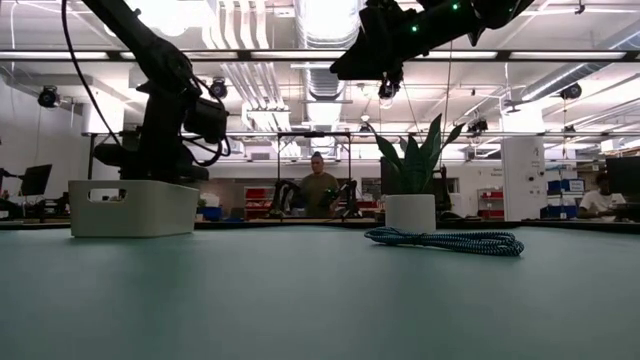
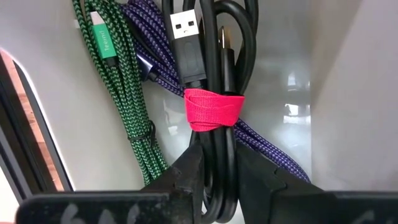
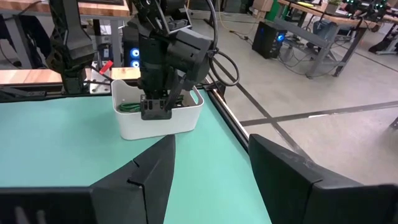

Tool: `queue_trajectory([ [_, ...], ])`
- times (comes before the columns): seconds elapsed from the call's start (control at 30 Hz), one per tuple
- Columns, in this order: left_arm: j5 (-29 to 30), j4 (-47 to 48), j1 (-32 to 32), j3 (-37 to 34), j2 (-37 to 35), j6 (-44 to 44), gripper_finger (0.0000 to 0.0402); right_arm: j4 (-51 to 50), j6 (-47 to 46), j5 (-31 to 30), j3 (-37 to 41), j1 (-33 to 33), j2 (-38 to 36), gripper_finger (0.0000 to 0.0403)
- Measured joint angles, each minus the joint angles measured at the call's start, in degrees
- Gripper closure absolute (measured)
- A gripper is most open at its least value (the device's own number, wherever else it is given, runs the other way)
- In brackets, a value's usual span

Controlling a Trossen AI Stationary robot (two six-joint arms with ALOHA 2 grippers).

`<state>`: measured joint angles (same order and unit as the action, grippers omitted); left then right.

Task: Pick and place USB-C Cables
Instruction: Put the black usb cable into the gray bin, then put the blue usb cable into the gray bin

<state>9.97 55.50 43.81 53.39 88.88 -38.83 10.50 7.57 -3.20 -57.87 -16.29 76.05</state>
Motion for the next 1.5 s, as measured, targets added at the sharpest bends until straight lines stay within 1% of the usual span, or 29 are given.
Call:
queue_trajectory([
  [0.13,-0.01,-0.21,0.00,-0.02,0.00,0.02,0.0332,0.00,-0.01,0.00,0.00,0.00,0.00,0.0207],
  [0.47,-0.05,-0.66,0.00,-0.04,0.00,0.18,0.0280,-0.02,-0.01,0.00,0.00,0.00,0.00,0.0207],
  [0.6,-1.12,-0.19,0.00,-0.04,-0.22,0.46,0.0271,-0.02,-0.02,0.00,0.00,0.00,-0.02,0.0207],
  [0.73,-1.56,2.71,-0.02,-0.04,-1.76,0.69,0.0269,-0.02,-0.04,0.00,0.00,0.00,-0.02,0.0207],
  [0.9,-1.31,4.20,-0.02,0.36,-5.28,0.90,0.0268,-0.03,-0.95,0.01,0.01,0.00,0.00,0.0207],
  [1.23,-0.80,4.32,-0.87,1.31,-15.66,2.65,0.0269,-0.66,-2.60,0.02,0.00,0.00,-0.02,0.0207],
  [1.37,0.53,2.60,-3.50,1.31,-19.41,3.43,0.0269,-0.66,-4.09,0.04,0.00,0.00,-0.02,0.0207],
  [1.5,3.11,-0.52,-8.44,0.90,-22.86,5.19,0.0269,-0.74,-5.46,0.13,0.00,0.02,-0.02,0.0207],
])
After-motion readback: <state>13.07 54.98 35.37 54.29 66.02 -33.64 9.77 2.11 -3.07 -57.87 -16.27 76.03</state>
